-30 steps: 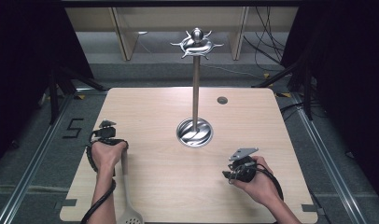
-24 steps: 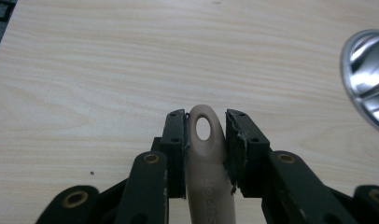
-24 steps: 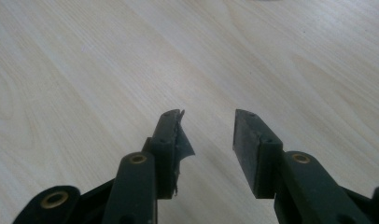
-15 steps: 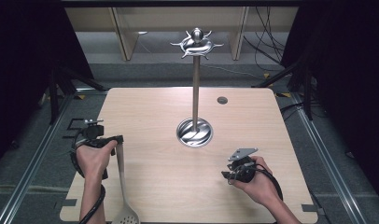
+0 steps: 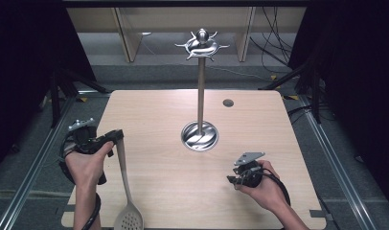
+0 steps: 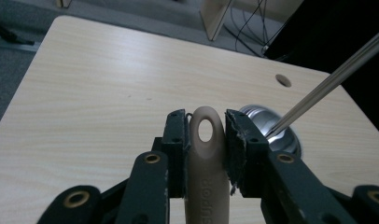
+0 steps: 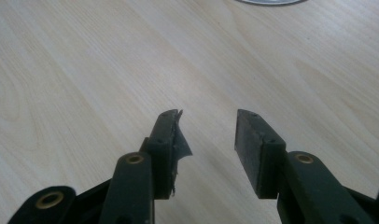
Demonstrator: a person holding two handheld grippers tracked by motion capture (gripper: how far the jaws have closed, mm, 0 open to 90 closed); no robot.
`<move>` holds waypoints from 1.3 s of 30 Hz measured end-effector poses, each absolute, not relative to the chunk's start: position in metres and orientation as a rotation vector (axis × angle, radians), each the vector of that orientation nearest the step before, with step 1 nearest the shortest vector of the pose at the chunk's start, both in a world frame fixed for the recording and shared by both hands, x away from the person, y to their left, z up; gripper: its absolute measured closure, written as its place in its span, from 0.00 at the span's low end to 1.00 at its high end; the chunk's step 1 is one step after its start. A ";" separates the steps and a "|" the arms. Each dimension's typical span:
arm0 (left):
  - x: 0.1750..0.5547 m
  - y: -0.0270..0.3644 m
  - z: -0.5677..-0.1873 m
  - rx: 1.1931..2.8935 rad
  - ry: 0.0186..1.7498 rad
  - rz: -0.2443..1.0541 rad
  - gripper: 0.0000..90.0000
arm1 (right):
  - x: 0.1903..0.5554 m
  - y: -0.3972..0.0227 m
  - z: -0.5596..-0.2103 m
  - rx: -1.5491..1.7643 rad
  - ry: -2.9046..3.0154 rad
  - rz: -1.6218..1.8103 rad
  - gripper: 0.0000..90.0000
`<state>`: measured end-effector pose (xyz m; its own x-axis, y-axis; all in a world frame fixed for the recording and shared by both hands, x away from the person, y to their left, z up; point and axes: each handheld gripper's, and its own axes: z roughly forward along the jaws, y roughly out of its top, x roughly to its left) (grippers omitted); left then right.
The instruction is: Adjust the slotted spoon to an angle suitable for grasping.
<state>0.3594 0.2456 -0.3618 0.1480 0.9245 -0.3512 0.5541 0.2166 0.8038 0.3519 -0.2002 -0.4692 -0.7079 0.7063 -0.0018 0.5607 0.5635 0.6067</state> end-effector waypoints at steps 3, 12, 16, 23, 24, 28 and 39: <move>0.355 0.247 -0.356 1.427 1.472 0.479 0.77 | 0.351 -0.200 -0.466 1.076 2.573 0.858 0.67; 0.345 0.244 -0.336 1.375 1.338 0.514 0.77 | 0.351 -0.201 -0.466 1.034 2.570 0.858 0.67; 0.339 0.242 -0.324 1.339 1.285 0.569 0.77 | 0.351 -0.201 -0.467 1.019 2.550 0.872 0.67; 0.341 0.237 -0.306 1.303 1.177 0.658 0.77 | 0.350 -0.201 -0.463 1.040 2.550 0.881 0.67; 0.344 0.235 -0.303 1.302 1.159 0.668 0.77 | 0.350 -0.201 -0.463 1.040 2.550 0.881 0.67; 0.361 0.225 -0.291 1.316 1.109 0.699 0.77 | 0.352 -0.201 -0.463 1.016 2.532 0.897 0.66; 0.395 0.200 -0.260 1.298 0.982 0.749 0.77 | 0.354 -0.205 -0.463 1.031 2.466 0.969 0.66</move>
<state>0.3949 0.1996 -0.2598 0.4208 0.8919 -0.1657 0.0762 0.1473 0.9862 0.3535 -0.2051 -0.4629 -0.6986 0.7154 -0.0132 0.5149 0.5154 0.6850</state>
